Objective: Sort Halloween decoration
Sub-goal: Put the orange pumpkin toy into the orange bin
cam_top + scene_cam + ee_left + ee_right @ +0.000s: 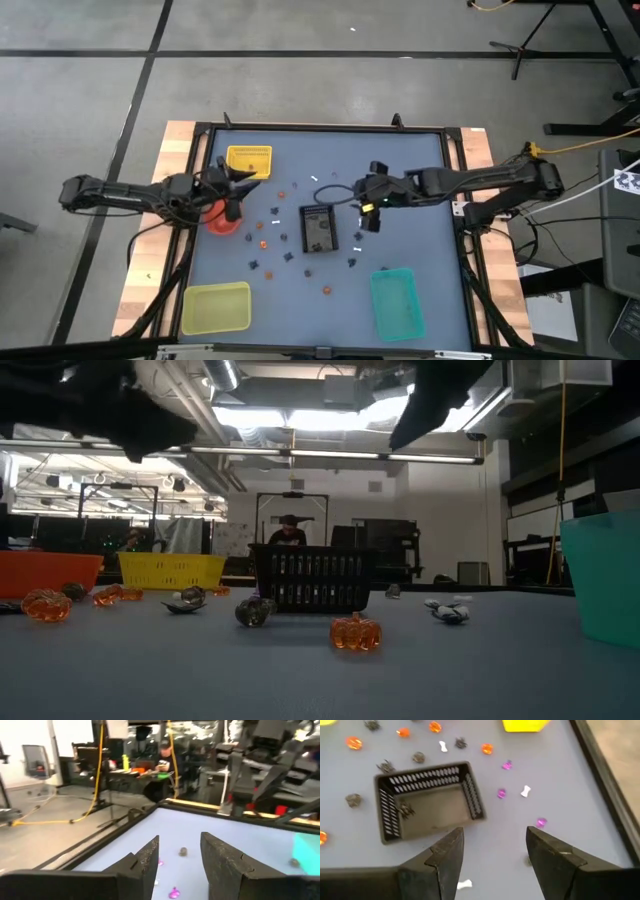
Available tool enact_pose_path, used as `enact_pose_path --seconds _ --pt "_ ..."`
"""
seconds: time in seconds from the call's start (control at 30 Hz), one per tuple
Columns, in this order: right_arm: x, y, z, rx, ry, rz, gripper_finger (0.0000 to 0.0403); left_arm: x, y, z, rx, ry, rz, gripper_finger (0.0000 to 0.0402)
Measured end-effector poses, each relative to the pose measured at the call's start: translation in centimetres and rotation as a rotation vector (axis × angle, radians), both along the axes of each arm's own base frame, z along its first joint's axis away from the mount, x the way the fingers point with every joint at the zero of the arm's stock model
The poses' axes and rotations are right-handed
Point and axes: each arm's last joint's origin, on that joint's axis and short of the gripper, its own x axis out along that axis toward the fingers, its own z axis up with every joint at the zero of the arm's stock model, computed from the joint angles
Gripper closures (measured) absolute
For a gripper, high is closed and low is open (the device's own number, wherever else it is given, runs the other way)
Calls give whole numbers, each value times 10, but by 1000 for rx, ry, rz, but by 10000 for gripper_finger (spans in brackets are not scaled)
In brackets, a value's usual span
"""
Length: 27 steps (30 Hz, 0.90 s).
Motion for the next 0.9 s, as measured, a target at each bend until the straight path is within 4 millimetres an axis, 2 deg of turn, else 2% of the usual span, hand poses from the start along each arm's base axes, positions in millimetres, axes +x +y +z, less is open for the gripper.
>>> enact_pose_path --seconds 0.17,0.33,0.63,0.9 --pt "-17 -3 8 -45 36 -34 189 21 6 14 -28 85 54 270" --pt "-30 -5 11 -69 65 -47 189 47 14 15 -108 230 84 270" --pt "-61 -9 -21 -99 55 -86 189 95 32 0 -312 498 81 271" --pt "-78 -10 -49 -58 68 -140 189 113 42 -25 -514 710 146 274"
